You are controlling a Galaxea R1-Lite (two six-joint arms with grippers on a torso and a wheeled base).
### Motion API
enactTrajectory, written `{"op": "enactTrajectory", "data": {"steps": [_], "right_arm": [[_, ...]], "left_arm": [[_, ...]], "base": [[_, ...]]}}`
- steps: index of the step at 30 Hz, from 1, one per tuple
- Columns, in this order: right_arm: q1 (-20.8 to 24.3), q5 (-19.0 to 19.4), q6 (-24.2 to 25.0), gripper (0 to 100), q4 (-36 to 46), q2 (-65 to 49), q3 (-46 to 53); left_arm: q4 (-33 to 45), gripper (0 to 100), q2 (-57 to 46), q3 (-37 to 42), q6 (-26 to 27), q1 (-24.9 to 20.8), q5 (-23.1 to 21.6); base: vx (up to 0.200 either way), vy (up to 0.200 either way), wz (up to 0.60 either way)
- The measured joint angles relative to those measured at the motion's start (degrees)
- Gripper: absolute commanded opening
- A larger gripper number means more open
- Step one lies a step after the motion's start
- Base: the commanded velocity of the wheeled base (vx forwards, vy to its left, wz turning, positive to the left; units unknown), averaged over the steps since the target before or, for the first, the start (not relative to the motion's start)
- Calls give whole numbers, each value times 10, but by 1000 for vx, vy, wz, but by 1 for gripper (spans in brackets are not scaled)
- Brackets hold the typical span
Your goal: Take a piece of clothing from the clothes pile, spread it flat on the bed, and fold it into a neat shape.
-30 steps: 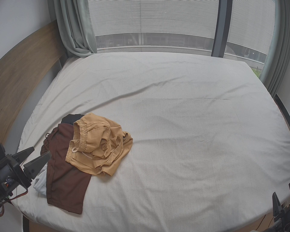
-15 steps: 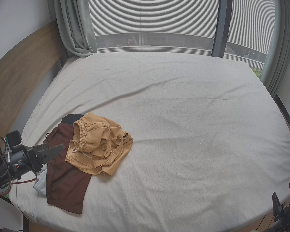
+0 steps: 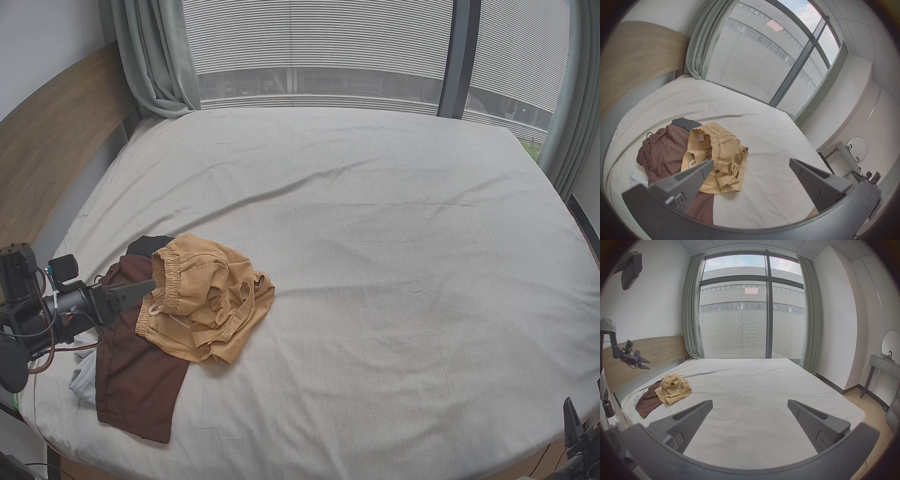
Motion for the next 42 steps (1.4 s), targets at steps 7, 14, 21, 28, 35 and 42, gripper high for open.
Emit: {"op": "enactTrajectory", "data": {"steps": [7,14,21,28,35,42], "right_arm": [[0,0,0,100,0,0,0],[0,0,2,100,0,0,0],[-1,0,3,100,0,0,0],[0,0,4,100,-1,0,0],[0,-1,4,100,-1,0,0],[-1,-1,5,100,-1,0,0]], "left_arm": [[-59,100,94,-40,-25,-1,3],[-72,100,175,-98,-36,-4,6],[-73,100,234,-145,-37,-7,10],[-73,100,290,-194,-37,-10,19],[-69,100,326,-248,-69,-20,20],[-72,100,343,-271,-93,-34,20]], "base": [[0,0,0],[0,0,0],[0,0,0],[0,0,0],[0,0,0],[0,0,0]]}}
